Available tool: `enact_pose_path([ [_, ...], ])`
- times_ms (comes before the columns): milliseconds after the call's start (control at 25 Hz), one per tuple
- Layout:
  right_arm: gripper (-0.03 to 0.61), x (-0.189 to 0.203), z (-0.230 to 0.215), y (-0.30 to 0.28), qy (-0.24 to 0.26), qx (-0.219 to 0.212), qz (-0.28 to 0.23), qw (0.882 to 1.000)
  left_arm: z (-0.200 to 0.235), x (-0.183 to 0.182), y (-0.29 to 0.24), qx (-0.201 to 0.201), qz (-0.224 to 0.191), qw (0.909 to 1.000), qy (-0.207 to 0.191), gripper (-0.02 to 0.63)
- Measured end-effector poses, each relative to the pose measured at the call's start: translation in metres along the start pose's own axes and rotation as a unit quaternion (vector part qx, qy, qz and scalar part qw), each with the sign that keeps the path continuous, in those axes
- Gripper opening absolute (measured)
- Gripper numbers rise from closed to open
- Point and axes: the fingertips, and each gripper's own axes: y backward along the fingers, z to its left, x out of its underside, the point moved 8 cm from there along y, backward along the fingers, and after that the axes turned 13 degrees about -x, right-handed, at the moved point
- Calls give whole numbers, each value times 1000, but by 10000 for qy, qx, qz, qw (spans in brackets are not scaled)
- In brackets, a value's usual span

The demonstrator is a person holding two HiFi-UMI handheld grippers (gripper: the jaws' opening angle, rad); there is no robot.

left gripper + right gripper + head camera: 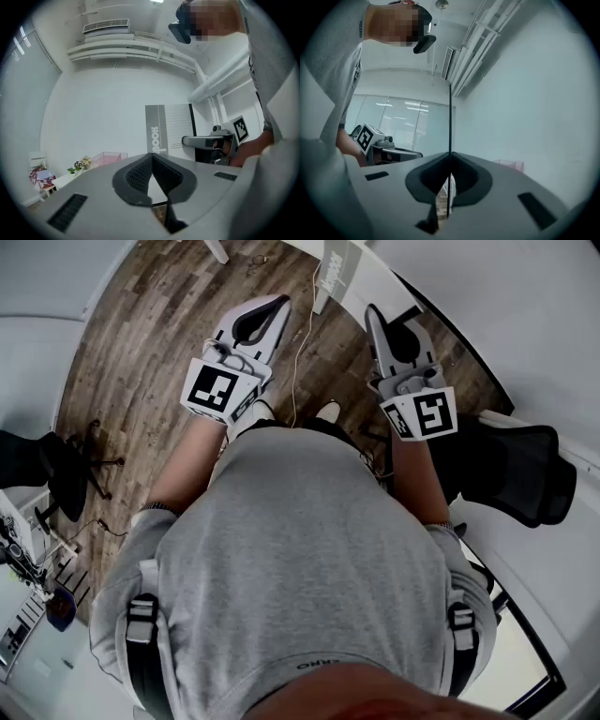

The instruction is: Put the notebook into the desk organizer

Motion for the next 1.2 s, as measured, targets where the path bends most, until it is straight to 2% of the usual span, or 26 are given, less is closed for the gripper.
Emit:
enact_pose_path([
  [440, 15, 3, 3, 4, 68, -99, 264, 9996, -7, 0, 1, -24, 63, 10000, 23, 20],
  [680, 15, 7, -2, 12, -69, -24, 180, 9998, -10, 6, -1, -37, 109, 9999, 60, 20],
  [1200, 15, 14, -35, 49, 17, -95, 192, 9998, -49, 15, -25, -154, 116, 9998, 33, 20],
])
